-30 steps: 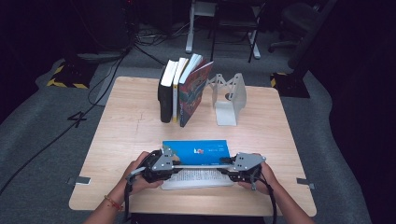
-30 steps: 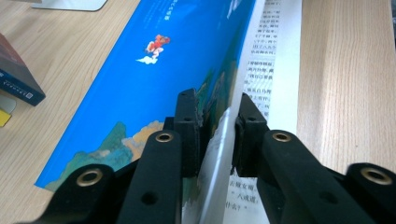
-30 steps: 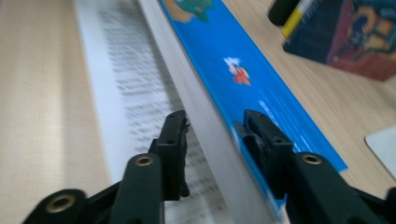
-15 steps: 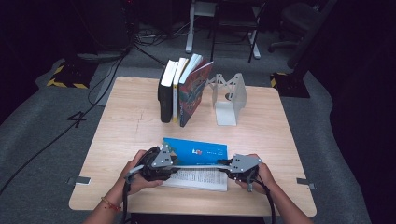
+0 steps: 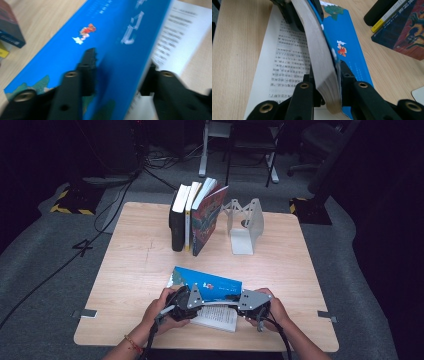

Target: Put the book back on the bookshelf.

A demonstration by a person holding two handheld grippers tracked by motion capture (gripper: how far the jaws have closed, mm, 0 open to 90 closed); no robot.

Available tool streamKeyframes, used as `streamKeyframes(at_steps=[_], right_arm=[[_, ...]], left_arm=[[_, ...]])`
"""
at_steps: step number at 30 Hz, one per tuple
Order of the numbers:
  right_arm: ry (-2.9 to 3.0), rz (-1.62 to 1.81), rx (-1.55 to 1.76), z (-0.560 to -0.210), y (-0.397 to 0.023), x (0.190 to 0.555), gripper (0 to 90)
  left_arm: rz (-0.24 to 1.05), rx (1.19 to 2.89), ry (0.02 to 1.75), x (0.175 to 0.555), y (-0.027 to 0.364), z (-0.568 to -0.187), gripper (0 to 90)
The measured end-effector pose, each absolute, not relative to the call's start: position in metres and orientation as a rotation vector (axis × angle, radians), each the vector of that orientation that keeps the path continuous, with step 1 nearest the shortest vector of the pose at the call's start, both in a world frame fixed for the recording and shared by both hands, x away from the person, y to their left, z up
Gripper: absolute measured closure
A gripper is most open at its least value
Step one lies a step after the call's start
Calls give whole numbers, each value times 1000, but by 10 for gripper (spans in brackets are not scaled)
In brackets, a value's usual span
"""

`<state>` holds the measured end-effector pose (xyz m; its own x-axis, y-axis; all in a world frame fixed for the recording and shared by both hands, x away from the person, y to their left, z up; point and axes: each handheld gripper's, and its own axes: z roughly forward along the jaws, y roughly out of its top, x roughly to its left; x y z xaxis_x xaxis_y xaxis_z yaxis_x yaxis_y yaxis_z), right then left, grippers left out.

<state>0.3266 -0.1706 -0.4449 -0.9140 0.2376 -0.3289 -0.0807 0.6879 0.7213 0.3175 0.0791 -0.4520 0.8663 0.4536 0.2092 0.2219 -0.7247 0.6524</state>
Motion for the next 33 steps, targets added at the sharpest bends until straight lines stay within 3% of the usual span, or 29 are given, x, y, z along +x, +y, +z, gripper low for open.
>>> streamKeyframes(at_steps=[3, 8, 11, 15, 20, 29, 33], right_arm=[[2494, 1157, 142, -444, -171, 328, 734], [2498, 1158, 194, -452, -182, 344, 580], [2515, 1166, 288, -459, -193, 357, 586], [2515, 1172, 294, -466, -198, 362, 679], [2501, 1100, 263, -462, -191, 354, 718], [2508, 1061, 244, -458, -179, 345, 729], [2510, 1056, 250, -458, -178, 344, 728]], left_arm=[[476, 2384, 457, 318, 83, -453, 704], [427, 2362, 448, 324, 90, -452, 735], [399, 2345, 451, 326, 95, -449, 745], [356, 2340, 477, 328, 100, -446, 743], [344, 2332, 517, 325, 99, -444, 673], [417, 2330, 547, 313, 74, -448, 634], [461, 2333, 551, 311, 71, -450, 675]])
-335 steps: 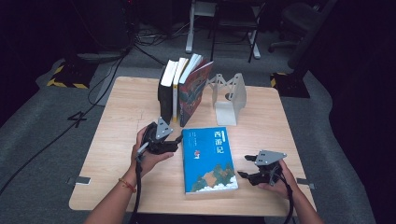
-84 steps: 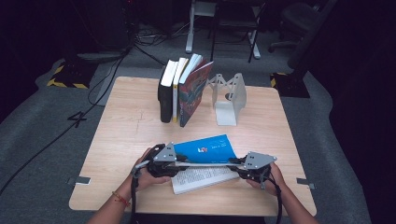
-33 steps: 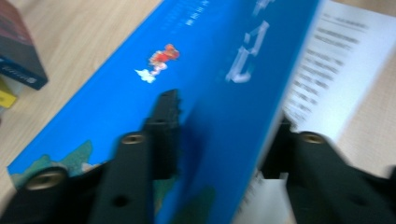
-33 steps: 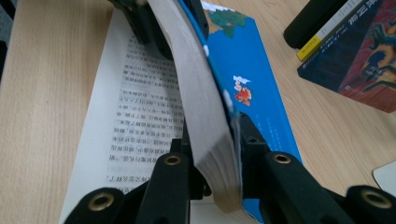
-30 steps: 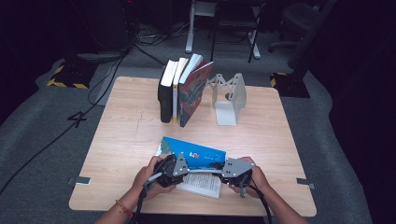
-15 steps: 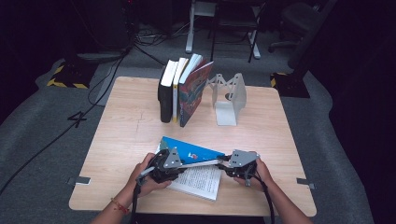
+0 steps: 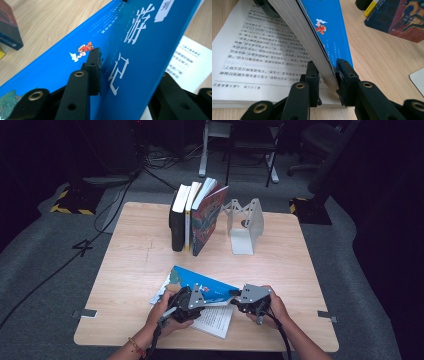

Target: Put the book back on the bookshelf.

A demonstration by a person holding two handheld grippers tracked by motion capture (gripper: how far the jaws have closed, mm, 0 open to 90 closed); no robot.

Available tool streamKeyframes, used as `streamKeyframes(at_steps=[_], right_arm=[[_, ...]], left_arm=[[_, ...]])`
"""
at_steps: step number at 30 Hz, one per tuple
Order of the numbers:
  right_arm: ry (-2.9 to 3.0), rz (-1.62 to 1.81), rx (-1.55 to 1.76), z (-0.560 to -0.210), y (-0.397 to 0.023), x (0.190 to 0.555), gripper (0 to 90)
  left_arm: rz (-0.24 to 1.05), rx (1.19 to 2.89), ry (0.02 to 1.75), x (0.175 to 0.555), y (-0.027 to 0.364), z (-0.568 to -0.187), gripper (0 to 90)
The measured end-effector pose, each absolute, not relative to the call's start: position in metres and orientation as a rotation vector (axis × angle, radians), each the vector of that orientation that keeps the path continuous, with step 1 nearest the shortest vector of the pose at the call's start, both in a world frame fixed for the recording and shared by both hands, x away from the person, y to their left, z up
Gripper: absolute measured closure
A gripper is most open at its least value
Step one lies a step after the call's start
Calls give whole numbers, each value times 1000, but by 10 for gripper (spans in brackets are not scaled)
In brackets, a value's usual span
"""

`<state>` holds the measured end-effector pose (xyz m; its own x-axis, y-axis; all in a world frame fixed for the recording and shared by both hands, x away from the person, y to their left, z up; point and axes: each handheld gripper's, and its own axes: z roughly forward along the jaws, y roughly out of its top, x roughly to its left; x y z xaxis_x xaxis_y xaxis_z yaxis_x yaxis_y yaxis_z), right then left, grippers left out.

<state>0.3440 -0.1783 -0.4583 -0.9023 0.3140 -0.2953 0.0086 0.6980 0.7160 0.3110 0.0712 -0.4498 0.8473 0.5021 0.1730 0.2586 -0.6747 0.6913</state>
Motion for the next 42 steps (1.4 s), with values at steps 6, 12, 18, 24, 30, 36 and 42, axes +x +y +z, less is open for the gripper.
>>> streamKeyframes(at_steps=[6, 12, 18, 24, 30, 36, 42], right_arm=[[2506, 1069, 265, -458, -179, 345, 702], [2481, 1143, 361, -457, -187, 351, 505], [2463, 1206, 457, -454, -210, 359, 450], [2479, 1172, 526, -461, -221, 365, 453], [2539, 1075, 558, -478, -219, 375, 457], [2568, 1071, 570, -485, -216, 381, 449], [2596, 1046, 579, -491, -212, 384, 424]], left_arm=[[489, 2327, 518, 310, 72, -450, 760], [424, 2285, 552, 314, 78, -450, 785], [402, 2237, 567, 317, 84, -445, 812], [382, 2232, 596, 318, 88, -439, 815], [390, 2213, 584, 318, 92, -435, 817], [396, 2172, 579, 317, 101, -429, 822], [394, 2159, 575, 317, 104, -428, 822]])
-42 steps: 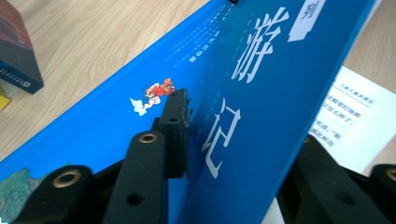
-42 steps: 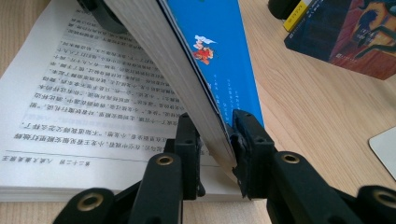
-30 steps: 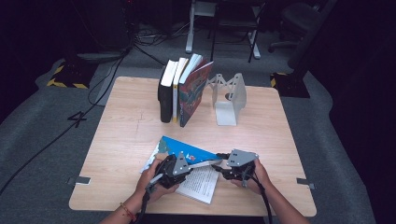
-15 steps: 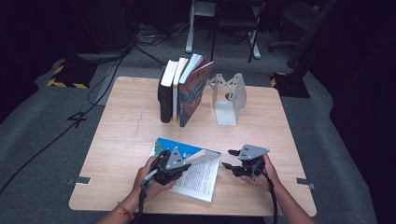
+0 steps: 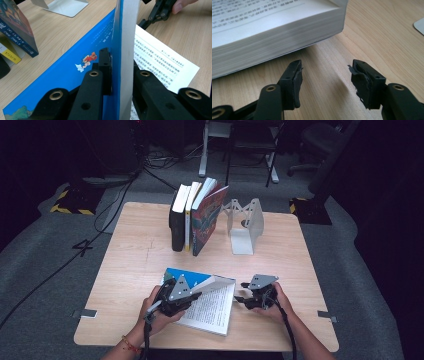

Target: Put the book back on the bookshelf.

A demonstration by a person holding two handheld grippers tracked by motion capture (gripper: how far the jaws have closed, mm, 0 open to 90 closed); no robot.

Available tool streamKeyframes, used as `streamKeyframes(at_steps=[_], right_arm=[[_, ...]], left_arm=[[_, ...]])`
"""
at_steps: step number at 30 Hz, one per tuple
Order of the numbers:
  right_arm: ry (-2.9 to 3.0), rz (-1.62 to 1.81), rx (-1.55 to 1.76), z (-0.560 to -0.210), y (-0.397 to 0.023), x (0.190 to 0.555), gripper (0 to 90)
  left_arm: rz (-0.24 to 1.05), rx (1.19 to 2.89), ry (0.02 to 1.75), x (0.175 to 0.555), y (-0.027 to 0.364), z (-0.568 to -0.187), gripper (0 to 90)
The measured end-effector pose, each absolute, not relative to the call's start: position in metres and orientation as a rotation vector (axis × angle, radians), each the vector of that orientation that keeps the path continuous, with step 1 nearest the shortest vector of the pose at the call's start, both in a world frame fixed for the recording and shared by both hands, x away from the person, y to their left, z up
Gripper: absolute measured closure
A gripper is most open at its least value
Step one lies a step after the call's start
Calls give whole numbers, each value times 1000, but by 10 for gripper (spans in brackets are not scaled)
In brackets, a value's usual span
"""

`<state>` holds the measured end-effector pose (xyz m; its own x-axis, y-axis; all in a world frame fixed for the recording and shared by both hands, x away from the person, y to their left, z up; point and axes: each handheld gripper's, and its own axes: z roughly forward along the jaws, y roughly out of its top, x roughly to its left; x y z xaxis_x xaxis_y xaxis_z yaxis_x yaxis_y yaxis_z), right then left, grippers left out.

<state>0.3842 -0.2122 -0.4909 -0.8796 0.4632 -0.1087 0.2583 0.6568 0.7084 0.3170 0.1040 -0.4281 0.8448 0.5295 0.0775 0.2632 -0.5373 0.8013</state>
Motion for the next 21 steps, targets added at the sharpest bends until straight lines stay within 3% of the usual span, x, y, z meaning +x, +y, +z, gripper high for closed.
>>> streamKeyframes(at_steps=[5, 9, 13, 16, 21], right_arm=[[2630, 1112, 559, -497, -206, 384, 396], [2581, 1186, 495, -495, -204, 377, 472], [2569, 1250, 491, -491, -204, 373, 484], [2556, 1289, 494, -488, -203, 370, 509], [2512, 1356, 507, -479, -202, 367, 532]], left_arm=[[381, 2162, 570, 318, 104, -428, 820], [352, 2166, 585, 319, 106, -425, 815], [298, 2285, 590, 321, 101, -420, 807], [368, 2332, 575, 314, 96, -418, 807], [359, 2305, 576, 314, 103, -413, 810]])
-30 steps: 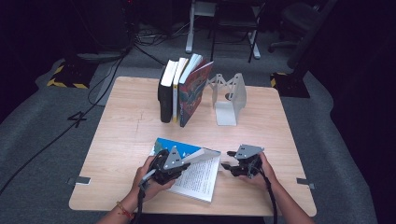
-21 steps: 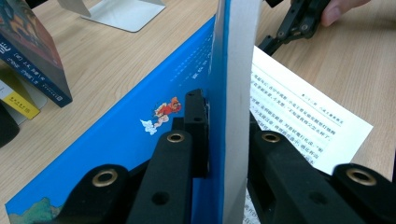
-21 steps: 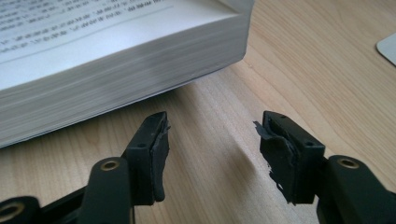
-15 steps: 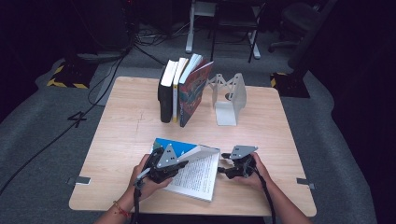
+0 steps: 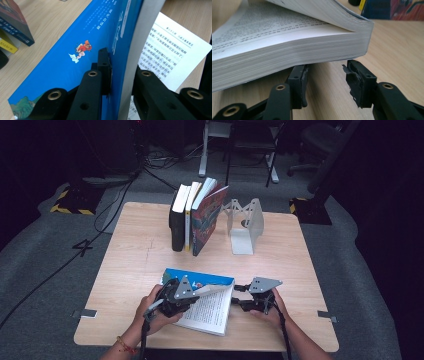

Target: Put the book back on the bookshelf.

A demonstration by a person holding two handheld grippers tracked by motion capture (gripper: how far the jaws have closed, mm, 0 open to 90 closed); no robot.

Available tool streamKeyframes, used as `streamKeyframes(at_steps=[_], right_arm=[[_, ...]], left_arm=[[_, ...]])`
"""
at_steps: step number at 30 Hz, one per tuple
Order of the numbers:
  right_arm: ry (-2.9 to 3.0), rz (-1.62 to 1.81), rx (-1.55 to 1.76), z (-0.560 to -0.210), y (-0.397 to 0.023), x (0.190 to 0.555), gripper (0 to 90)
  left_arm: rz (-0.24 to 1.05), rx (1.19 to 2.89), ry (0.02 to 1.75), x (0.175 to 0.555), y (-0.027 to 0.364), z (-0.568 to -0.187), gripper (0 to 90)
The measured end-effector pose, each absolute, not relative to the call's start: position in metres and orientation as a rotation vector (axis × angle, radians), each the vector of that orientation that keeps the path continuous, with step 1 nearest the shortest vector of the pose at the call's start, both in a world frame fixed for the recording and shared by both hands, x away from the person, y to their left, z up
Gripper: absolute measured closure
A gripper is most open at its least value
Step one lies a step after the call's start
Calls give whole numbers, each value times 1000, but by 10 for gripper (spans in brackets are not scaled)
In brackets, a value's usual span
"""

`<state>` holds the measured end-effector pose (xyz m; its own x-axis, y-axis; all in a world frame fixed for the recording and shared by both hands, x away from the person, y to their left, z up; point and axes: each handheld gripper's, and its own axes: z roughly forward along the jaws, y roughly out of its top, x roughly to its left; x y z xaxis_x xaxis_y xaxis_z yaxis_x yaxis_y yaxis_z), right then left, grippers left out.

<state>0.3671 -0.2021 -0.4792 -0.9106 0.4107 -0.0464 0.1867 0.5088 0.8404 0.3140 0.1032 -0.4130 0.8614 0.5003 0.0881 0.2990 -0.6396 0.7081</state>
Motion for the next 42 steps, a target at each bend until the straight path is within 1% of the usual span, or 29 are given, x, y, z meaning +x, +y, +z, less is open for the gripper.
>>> streamKeyframes(at_steps=[5, 14, 18, 22, 27, 31, 34, 37, 42], right_arm=[[2458, 1436, 517, -467, -205, 365, 550], [2333, 1504, 502, -433, -225, 361, 552], [2278, 1515, 500, -420, -235, 359, 565], [2223, 1518, 508, -408, -244, 359, 601], [2177, 1528, 496, -393, -253, 357, 607], [2160, 1554, 495, -380, -251, 360, 608], [2165, 1528, 475, -373, -246, 360, 608], [2164, 1554, 454, -368, -238, 356, 606], [2168, 1536, 396, -356, -218, 348, 585]], left_arm=[[332, 2268, 551, 315, 106, -409, 816], [257, 2170, 467, 320, 96, -400, 819], [248, 2121, 429, 324, 87, -396, 819], [256, 2068, 400, 327, 77, -395, 819], [265, 2005, 373, 329, 72, -395, 819], [287, 1971, 358, 329, 72, -393, 817], [305, 1942, 370, 328, 77, -395, 817], [352, 1906, 414, 319, 88, -397, 816], [394, 1901, 453, 309, 104, -401, 815]])
